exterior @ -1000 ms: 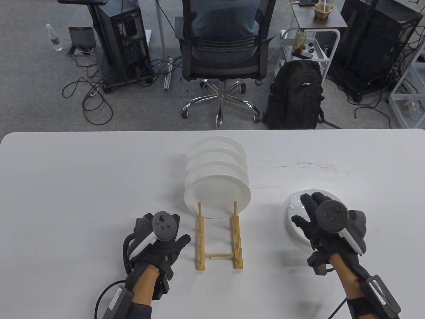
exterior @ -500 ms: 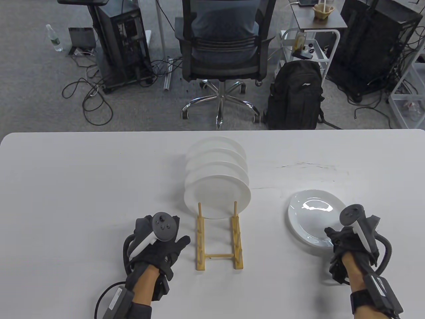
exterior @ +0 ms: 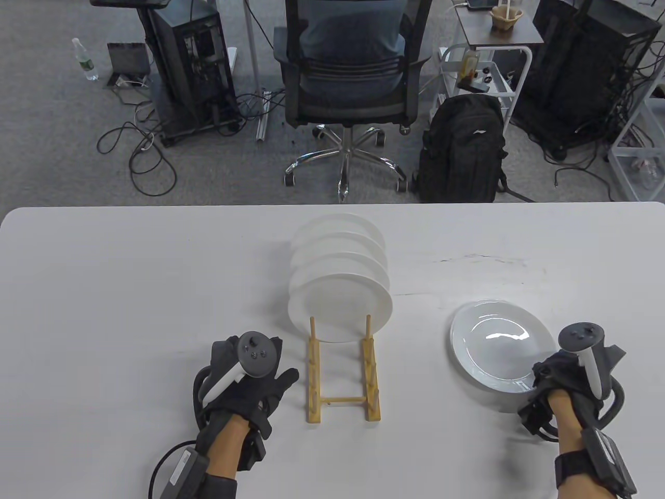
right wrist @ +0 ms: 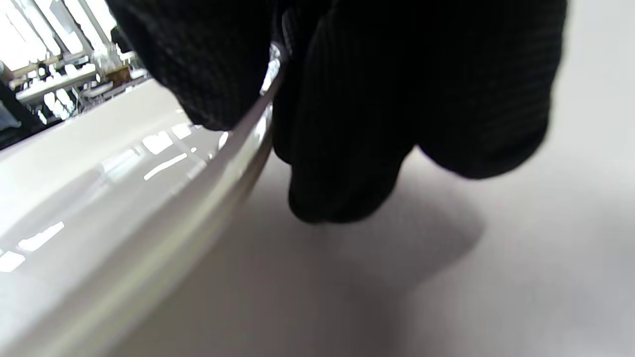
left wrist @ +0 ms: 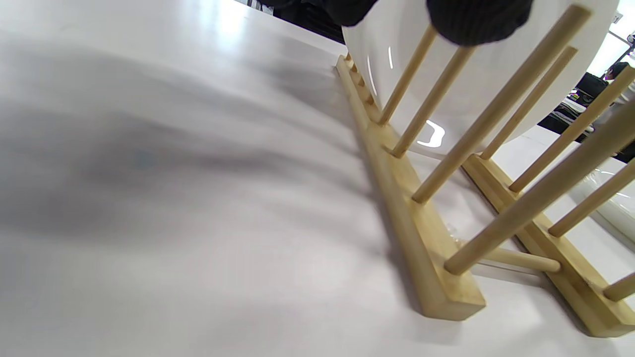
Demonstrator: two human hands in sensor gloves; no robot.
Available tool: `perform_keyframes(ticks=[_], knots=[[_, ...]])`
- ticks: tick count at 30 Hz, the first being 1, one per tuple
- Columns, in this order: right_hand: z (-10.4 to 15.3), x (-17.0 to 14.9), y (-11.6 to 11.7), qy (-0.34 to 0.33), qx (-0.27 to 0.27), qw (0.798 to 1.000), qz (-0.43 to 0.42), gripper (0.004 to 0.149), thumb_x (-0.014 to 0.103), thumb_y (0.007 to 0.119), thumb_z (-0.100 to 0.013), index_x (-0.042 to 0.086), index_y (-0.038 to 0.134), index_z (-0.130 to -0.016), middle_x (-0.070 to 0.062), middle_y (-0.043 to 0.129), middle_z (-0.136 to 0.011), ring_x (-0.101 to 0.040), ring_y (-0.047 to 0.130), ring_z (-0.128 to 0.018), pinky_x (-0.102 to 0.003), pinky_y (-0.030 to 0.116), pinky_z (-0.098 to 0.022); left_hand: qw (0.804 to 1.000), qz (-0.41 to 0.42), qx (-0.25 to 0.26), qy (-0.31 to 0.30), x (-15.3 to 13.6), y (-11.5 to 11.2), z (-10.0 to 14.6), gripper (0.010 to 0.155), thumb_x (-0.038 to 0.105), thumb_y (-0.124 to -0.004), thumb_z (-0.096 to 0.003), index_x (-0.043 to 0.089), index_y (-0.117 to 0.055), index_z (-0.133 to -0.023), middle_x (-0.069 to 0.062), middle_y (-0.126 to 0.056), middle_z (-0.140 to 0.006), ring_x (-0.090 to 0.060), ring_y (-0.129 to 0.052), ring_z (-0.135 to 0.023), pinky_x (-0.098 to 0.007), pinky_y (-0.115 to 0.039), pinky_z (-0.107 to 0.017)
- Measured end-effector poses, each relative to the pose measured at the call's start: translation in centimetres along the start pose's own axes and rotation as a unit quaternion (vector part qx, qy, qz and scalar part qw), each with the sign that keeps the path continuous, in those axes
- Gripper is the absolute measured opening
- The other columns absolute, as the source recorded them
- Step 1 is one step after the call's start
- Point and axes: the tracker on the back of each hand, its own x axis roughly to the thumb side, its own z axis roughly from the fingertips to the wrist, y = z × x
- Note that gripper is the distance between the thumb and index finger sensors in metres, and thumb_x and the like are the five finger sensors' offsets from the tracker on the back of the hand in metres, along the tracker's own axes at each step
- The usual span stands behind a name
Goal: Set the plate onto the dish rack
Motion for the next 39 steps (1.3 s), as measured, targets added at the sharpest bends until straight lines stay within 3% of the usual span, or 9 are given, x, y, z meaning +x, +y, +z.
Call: perform_keyframes(ticks=[3,7,10,12,15,22,25,31,39], knots=[[0.5,-0.3,-1.5,-0.012,-0.014,0.999,-0.051,0.058,0.023,0.076,-0.046,-0.005,0.048,-0.088,-0.018,0.083,-0.085,-0.04,0.105,-0.056,-0.045,0.094,-0.035,1.0,0.001,0.001,-0.001,0.0,0.0,0.0,0.079,0.056,-0.061,-0.054,0.02,-0.03,-0.118,-0.018,-0.016,-0.121,-0.06,-0.001,-0.102,-0.077,-0.014,-0.067],[2.2,-0.2,-4.4,-0.093,-0.034,0.974,-0.205,0.054,0.018,0.075,-0.047,-0.003,0.047,-0.089,-0.019,0.089,-0.076,-0.039,0.109,-0.046,-0.044,0.096,-0.028,1.0,0.001,0.004,-0.002,0.0,0.1,0.0,0.08,0.056,-0.061,-0.054,0.02,-0.029,-0.118,-0.018,-0.016,-0.121,-0.06,-0.001,-0.102,-0.076,-0.014,-0.068],[4.3,1.1,-6.3,-0.123,-0.034,0.975,-0.183,0.067,0.019,0.074,-0.048,-0.004,0.035,-0.097,-0.013,0.082,-0.084,-0.038,0.103,-0.056,-0.046,0.091,-0.037,1.0,0.001,0.005,-0.002,0.0,0.1,0.1,0.079,0.056,-0.061,-0.054,0.02,-0.03,-0.118,-0.018,-0.016,-0.121,-0.06,-0.001,-0.102,-0.076,-0.014,-0.068],[5.0,1.8,-7.0,-0.147,-0.006,0.959,-0.243,0.071,0.017,0.075,-0.048,-0.004,0.032,-0.102,-0.015,0.079,-0.085,-0.04,0.1,-0.059,-0.048,0.089,-0.039,1.0,0.003,0.008,-0.002,0.0,0.2,0.1,0.079,0.056,-0.061,-0.054,0.02,-0.03,-0.118,-0.018,-0.016,-0.121,-0.06,-0.001,-0.102,-0.076,-0.014,-0.068],[6.5,3.5,-7.8,-0.215,0.022,0.919,-0.329,0.058,0.015,0.073,-0.048,0.004,0.054,-0.102,-0.017,0.075,-0.088,-0.042,0.096,-0.063,-0.051,0.087,-0.042,1.0,0.002,0.008,-0.004,0.1,0.3,0.2,0.08,0.056,-0.062,-0.054,0.02,-0.03,-0.118,-0.018,-0.016,-0.121,-0.06,-0.001,-0.102,-0.076,-0.014,-0.068],[15.2,12.4,-9.6,-0.408,-0.131,0.86,-0.275,0.047,0.015,0.075,-0.046,0.013,0.077,-0.093,-0.011,0.084,-0.085,-0.043,0.097,-0.065,-0.057,0.085,-0.046,1.0,-0.001,0.003,-0.007,0.4,0.2,0.2,0.08,0.056,-0.062,-0.054,0.02,-0.03,-0.118,-0.018,-0.016,-0.121,-0.06,-0.001,-0.102,-0.076,-0.014,-0.068],[19.0,16.4,-8.8,-0.486,-0.162,0.831,-0.218,0.046,0.015,0.076,-0.046,0.018,0.08,-0.091,-0.008,0.085,-0.086,-0.042,0.096,-0.068,-0.059,0.083,-0.05,1.0,-0.001,0.001,-0.01,0.4,0.1,0.2,0.08,0.056,-0.062,-0.054,0.02,-0.03,-0.118,-0.018,-0.015,-0.121,-0.06,-0.001,-0.102,-0.076,-0.014,-0.068],[24.5,22.8,-4.1,-0.581,-0.156,0.792,-0.107,0.045,0.016,0.076,-0.045,0.021,0.082,-0.09,-0.006,0.085,-0.086,-0.041,0.095,-0.07,-0.059,0.082,-0.051,1.0,0.001,-0.007,-0.015,0.7,0.0,0.1,0.08,0.056,-0.061,-0.0541,0.02,-0.03,-0.118,-0.018,-0.015,-0.121,-0.06,-0.001,-0.102,-0.076,-0.014,-0.068],[26.3,26.1,2.4,-0.62,-0.155,0.769,0.01,0.045,0.016,0.077,-0.045,0.021,0.082,-0.089,-0.005,0.085,-0.086,-0.039,0.096,-0.071,-0.057,0.082,-0.052,1.0,0.007,-0.006,-0.016,0.7,0.2,0.3,0.08,0.056,-0.061,-0.0541,0.02,-0.03,-0.118,-0.018,-0.015,-0.121,-0.06,-0.001,-0.102,-0.076,-0.015,-0.068]])
